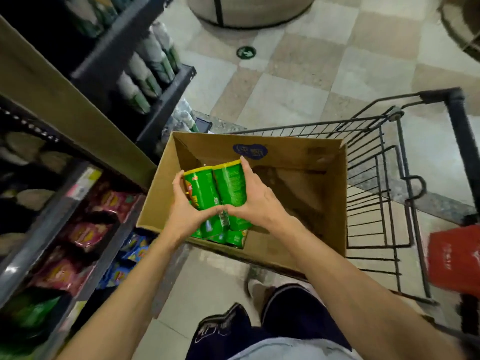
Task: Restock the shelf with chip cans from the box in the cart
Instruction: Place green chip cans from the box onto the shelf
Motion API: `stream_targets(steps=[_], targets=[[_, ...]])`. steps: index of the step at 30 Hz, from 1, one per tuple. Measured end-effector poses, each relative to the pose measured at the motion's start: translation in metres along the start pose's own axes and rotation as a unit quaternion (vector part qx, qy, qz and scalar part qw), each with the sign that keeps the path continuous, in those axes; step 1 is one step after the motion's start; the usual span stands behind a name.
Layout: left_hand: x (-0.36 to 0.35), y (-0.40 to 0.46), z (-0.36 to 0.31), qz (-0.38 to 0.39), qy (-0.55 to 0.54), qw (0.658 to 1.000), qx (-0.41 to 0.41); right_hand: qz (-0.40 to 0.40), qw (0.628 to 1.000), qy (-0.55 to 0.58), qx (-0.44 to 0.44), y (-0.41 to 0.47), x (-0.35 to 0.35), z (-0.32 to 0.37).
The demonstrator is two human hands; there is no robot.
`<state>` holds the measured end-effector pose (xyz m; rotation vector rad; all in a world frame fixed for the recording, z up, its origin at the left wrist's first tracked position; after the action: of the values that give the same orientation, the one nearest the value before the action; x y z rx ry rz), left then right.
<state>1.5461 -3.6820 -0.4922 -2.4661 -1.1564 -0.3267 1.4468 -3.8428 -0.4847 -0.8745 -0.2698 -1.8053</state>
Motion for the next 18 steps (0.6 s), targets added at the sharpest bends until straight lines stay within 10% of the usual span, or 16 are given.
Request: stream_targets(steps=[18], targets=[[0.258, -0.413, 0.044, -0.428, 0.017, 0.903, 0.044, 0.177, 0.897, -0.05, 0.403, -0.212, -0.192, 0.343]])
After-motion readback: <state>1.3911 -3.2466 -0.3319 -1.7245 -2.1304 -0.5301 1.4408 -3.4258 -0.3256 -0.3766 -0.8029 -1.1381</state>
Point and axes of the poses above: each hand's wrist, its own y-axis towards the middle knuckle, its own x-axis out of the back of the hand, z = x × y, the point moved 5 cm from there along y, towards the middle knuckle, and after that the axes turned 3 degrees about -x, right-handed, at the moved point
